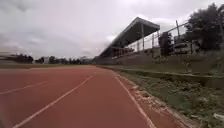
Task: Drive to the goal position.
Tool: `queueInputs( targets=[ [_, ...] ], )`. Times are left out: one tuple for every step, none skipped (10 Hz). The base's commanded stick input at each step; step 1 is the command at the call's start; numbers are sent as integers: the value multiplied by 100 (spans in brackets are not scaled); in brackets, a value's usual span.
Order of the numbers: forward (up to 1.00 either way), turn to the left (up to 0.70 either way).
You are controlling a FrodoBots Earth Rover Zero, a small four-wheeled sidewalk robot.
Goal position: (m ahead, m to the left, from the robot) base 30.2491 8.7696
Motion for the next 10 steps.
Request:
queueInputs(
  targets=[
    [70, 0],
    [70, 0],
    [70, 0],
    [70, 0],
    [70, 0],
    [70, 0],
    [70, 0],
    [70, 0],
    [70, 0],
    [70, 0]
  ],
)
